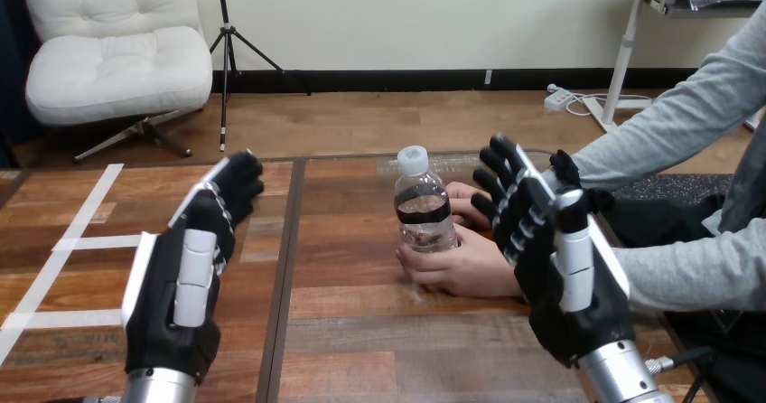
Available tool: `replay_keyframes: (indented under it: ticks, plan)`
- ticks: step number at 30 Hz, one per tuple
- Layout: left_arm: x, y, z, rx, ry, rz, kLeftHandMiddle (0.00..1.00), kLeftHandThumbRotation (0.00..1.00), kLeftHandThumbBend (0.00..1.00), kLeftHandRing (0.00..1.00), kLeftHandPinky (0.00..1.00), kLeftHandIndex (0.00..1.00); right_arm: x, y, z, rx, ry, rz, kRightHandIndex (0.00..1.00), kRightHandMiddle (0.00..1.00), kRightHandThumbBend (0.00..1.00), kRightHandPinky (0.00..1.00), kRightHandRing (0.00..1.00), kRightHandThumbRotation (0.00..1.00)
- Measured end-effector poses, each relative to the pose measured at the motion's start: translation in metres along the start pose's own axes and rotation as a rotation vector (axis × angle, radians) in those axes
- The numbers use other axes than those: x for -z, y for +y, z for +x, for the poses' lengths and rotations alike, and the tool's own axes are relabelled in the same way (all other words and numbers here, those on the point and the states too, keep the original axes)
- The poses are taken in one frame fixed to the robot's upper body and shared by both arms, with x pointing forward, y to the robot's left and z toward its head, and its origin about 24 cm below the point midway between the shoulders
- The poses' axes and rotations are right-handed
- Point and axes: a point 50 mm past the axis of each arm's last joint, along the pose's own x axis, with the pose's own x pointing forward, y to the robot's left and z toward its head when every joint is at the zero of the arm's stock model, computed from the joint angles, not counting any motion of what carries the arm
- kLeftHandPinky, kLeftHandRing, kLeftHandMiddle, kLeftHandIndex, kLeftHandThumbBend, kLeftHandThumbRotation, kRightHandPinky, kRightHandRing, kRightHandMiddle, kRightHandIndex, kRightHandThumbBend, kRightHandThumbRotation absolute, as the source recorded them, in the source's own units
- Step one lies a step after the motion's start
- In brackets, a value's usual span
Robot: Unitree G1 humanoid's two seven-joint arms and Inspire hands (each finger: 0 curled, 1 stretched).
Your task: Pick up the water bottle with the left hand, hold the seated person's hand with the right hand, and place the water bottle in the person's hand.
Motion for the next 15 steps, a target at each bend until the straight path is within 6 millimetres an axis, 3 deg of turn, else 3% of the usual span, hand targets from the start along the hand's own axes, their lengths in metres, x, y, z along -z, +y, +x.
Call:
replay_keyframes:
  ticks: [15]
  plan:
    - [-0.013,-0.012,0.005,-0.015,-0.122,-0.071,0.86,0.94,0.78,0.87,0.91,0.85,-0.024,0.012,0.005,-0.047,-0.094,0.041,0.99,1.0,0.9,1.0,1.0,1.0]
